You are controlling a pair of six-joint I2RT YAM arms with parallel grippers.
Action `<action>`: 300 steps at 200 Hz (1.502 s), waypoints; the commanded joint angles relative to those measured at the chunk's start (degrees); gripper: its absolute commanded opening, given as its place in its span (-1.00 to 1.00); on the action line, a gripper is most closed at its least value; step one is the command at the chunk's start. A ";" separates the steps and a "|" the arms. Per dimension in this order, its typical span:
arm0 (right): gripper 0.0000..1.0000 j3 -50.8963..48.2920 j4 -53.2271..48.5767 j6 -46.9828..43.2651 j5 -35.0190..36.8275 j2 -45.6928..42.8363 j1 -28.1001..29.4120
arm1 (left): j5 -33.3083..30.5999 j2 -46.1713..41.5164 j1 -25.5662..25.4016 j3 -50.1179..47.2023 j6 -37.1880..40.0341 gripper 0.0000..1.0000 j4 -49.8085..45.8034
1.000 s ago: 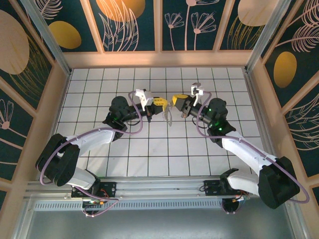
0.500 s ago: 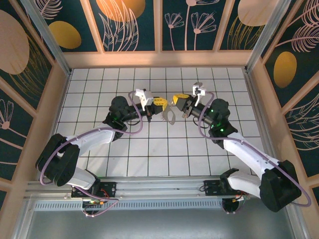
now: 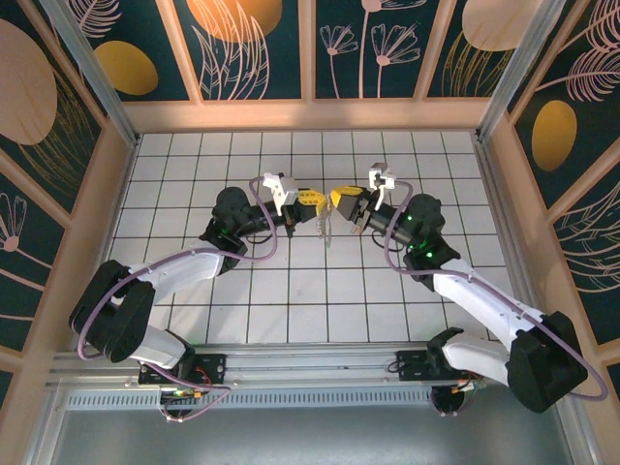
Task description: Put the keys on the keyring
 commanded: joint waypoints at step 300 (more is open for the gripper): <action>-1.00 -2.47 2.07 0.54 -4.56 3.24 -2.20 | 1.64 -0.25 -0.52 2.20 -0.29 -1.00 3.38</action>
